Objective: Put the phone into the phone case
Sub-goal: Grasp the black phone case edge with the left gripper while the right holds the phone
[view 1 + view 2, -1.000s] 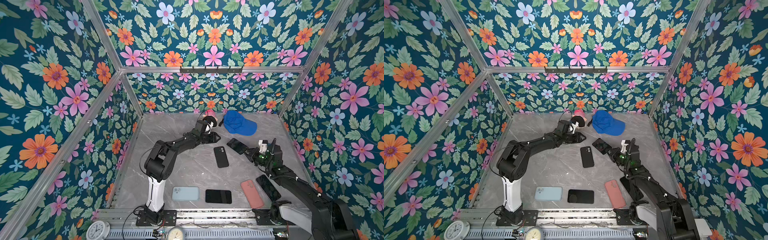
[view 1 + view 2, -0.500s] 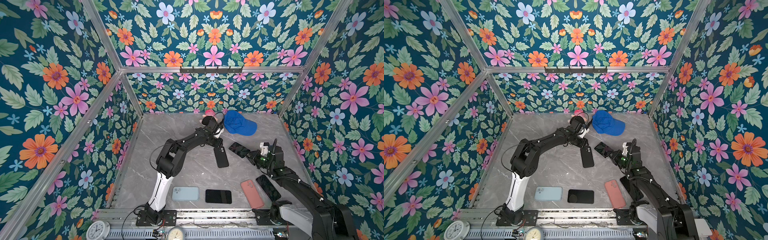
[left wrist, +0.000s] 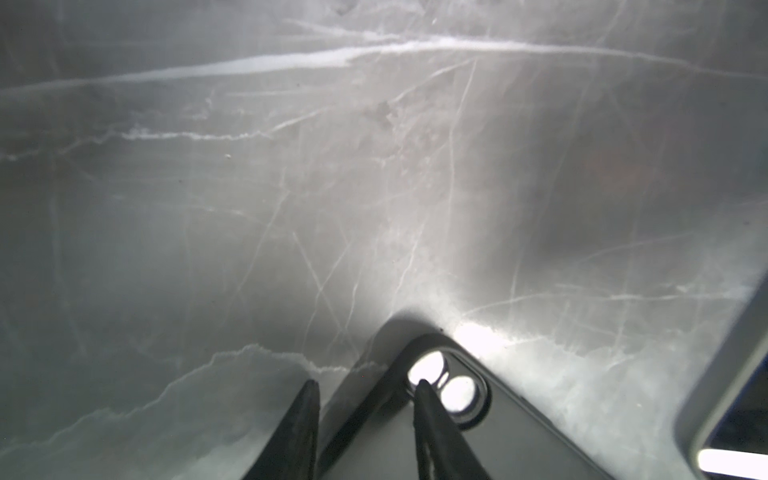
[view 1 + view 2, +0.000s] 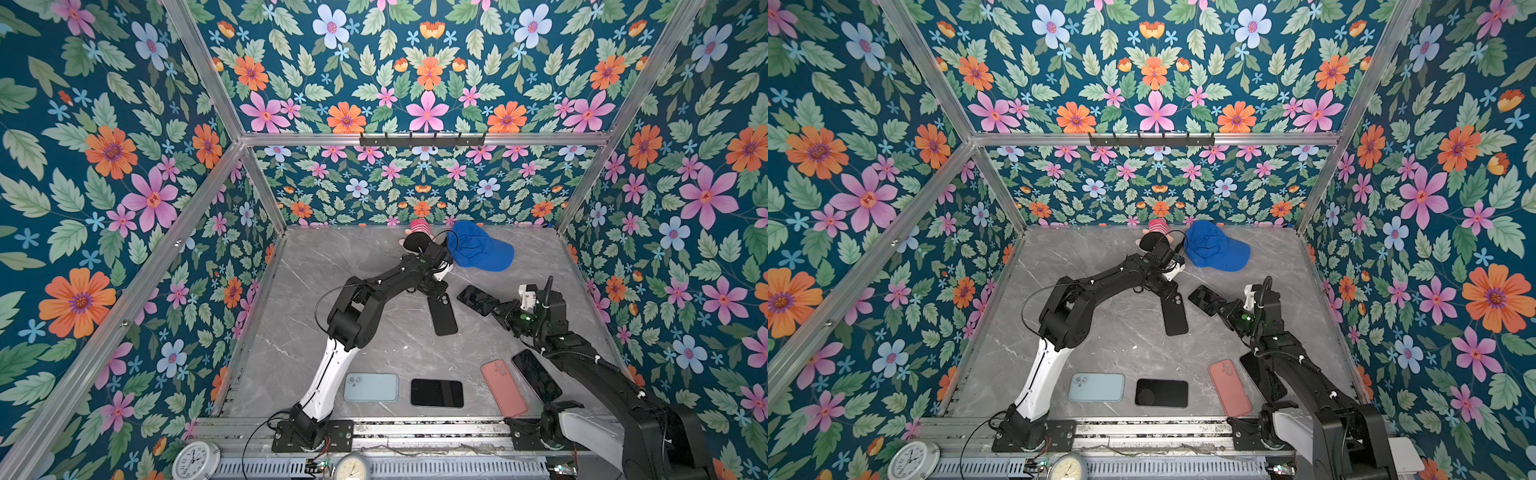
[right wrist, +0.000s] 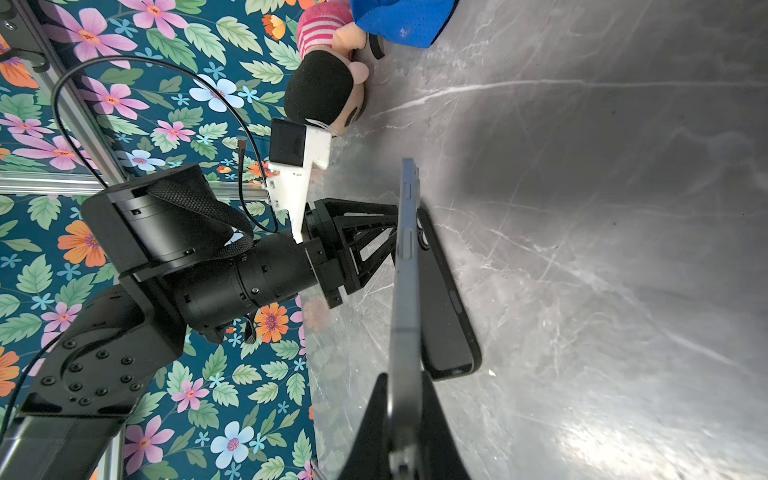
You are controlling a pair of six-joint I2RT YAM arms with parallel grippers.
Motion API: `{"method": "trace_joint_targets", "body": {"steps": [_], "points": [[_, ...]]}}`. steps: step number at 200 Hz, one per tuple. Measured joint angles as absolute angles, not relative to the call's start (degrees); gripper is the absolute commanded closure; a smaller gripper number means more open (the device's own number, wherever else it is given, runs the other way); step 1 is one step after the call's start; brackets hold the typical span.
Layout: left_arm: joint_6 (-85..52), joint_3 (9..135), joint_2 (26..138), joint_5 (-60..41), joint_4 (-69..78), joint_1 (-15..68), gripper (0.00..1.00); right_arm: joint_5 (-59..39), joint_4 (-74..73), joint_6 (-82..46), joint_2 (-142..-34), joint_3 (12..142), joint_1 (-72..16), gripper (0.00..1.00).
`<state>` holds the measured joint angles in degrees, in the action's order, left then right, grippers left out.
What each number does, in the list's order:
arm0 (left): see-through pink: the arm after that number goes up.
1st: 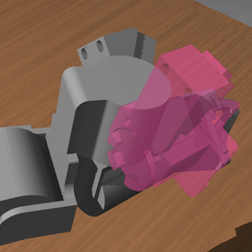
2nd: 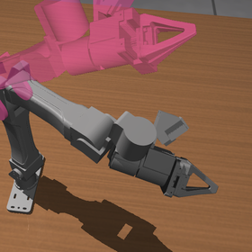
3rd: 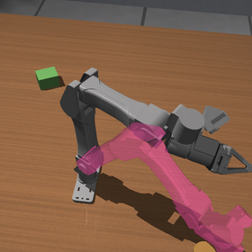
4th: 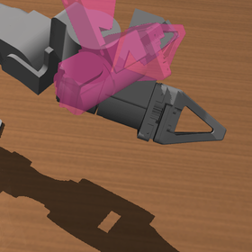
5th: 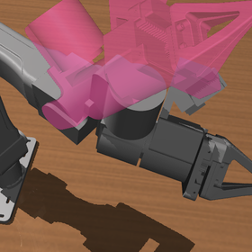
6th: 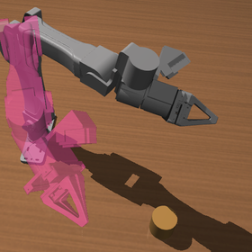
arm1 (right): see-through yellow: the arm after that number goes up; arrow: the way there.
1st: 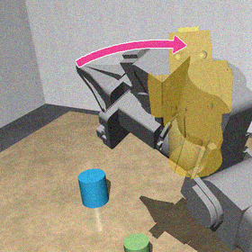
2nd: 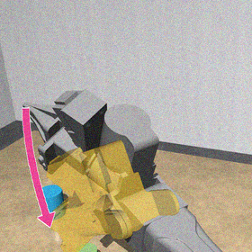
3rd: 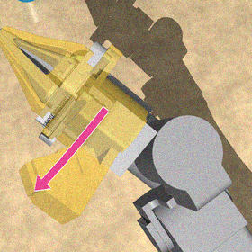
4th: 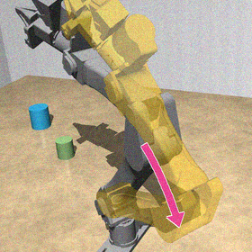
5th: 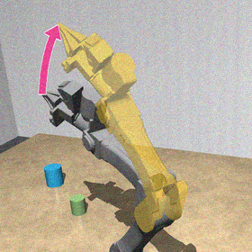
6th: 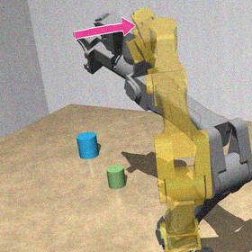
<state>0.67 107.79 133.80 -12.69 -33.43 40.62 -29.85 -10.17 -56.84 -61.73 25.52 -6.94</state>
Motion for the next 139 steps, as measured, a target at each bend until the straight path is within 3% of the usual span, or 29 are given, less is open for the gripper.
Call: {"method": "trace_joint_targets", "body": {"steps": [62,139], "points": [[1.0,105.3,132.7,-10.9,-31.7,40.7,0.84,-30.0,-10.2,-56.9,-61.8,25.5,-6.9,1.00],[-0.1,97.3,127.9,-7.8,-29.1,40.6,0.92,-33.0,-10.2,-55.7,-63.0,27.1,-6.9,1.00]]}}
